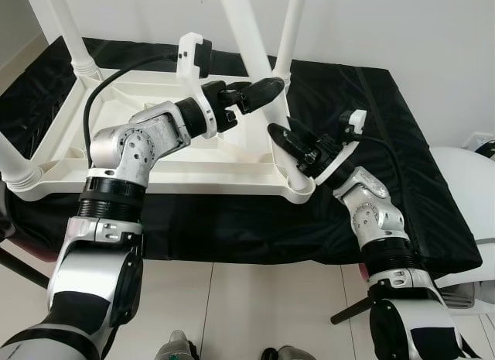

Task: Building children table

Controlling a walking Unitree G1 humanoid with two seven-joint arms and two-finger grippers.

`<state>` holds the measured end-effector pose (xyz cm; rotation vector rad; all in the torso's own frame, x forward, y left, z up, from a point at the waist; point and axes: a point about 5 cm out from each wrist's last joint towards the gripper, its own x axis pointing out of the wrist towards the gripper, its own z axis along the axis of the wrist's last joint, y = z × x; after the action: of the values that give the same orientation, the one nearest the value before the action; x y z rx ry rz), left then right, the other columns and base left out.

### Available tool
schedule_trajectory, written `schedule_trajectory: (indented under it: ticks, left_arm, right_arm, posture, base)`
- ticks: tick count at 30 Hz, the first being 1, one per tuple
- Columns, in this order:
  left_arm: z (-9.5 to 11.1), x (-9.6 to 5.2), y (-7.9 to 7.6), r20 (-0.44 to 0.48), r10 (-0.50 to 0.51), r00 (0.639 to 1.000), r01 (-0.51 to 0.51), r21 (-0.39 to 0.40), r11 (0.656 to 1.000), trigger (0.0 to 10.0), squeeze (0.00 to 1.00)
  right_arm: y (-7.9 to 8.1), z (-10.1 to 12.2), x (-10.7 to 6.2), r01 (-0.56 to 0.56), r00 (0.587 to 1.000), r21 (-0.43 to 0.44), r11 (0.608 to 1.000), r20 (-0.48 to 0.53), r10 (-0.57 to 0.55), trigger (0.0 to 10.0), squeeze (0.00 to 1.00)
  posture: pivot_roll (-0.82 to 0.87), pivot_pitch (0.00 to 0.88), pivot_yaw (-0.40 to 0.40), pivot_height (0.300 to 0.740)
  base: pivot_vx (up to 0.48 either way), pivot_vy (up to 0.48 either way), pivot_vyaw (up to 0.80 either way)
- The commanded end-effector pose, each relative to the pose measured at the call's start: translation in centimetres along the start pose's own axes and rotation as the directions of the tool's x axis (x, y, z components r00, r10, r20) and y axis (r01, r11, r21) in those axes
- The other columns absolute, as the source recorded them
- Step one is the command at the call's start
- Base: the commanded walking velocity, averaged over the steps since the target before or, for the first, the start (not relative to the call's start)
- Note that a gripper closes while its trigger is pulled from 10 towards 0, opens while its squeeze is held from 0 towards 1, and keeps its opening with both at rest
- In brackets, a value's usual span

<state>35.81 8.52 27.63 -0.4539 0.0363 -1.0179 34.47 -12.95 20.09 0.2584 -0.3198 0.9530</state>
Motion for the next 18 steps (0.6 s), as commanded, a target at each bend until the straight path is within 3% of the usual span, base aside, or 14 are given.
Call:
schedule_trajectory:
  ticks: [1, 17, 18]
  left_arm:
    - [0.0, 0.2, 0.1, -0.015, 0.008, 1.0, -0.008, -0.005, 1.0, 10.0, 0.0]
    - [1.0, 0.8, 0.3, 0.027, 0.034, 0.999, -0.033, -0.035, 0.999, 10.0, 0.0]
    - [1.1, 0.9, 0.3, 0.032, 0.032, 0.999, -0.031, -0.028, 0.999, 8.7, 0.0]
  right_arm:
    - [0.2, 0.3, -0.2, -0.014, 1.0, -0.004, 1.0, 0.017, 0.014, 10.0, 0.0]
    - [0.8, -0.1, -0.2, -0.042, 0.999, -0.008, 0.999, 0.001, 0.042, 10.0, 0.0]
    - [0.9, -0.2, -0.2, -0.045, 0.999, -0.008, 0.999, -0.001, 0.045, 10.0, 0.0]
  posture:
    - [0.04, 0.049, -0.016, 0.74]
    - [0.05, 0.043, -0.017, 0.74]
    - [0.04, 0.043, -0.017, 0.74]
  base:
    - [0.0, 0.0, 0.0]
    - [0.0, 0.0, 0.0]
    - [0.0, 0.0, 0.0]
